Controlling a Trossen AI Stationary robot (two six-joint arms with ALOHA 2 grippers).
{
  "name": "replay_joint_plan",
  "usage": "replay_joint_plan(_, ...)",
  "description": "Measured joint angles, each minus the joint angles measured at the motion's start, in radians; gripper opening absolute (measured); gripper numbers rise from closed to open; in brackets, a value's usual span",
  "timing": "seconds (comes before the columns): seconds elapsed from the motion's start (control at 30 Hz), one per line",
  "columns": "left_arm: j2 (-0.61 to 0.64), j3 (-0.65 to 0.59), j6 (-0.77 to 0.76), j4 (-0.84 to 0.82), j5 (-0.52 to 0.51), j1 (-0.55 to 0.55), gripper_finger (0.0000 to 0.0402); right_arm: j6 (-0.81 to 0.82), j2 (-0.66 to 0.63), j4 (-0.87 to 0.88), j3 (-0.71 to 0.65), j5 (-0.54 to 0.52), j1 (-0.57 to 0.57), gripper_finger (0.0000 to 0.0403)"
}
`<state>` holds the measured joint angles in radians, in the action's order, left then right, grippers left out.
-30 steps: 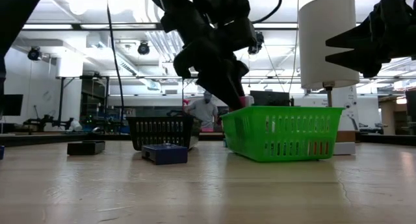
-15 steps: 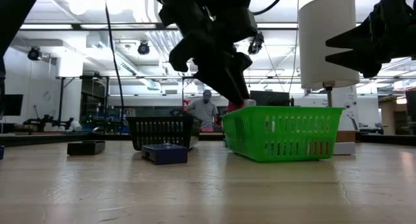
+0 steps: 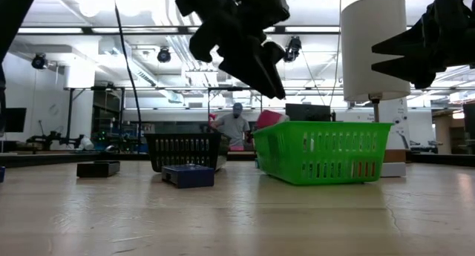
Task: Pick & Place Office items
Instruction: Put the violet charger adapter into the green bin
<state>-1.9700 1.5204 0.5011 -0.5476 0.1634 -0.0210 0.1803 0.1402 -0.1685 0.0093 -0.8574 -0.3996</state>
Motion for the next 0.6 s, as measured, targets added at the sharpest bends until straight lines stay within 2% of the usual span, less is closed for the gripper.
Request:
replay_joint_plan(0.23,0.034,-0.001,-0.028,-0.057,-0.002,-0.01,0.0172,0.0,0.0,0.0,0.0,0.0,0.0,0.0309)
replay_joint_plan(0.5,0.134,-0.002,-0.264,-0.155,-0.02,-0.004,0.017,0.0,-0.001,0.0,0.0,0.0,0.0,0.0308)
replay_joint_plan(0.6,0.179,-0.004,-0.301,-0.178,-0.026,-0.005,0.0171,0.0,-0.001,-0.001,0.0,0.0,0.0,0.0311)
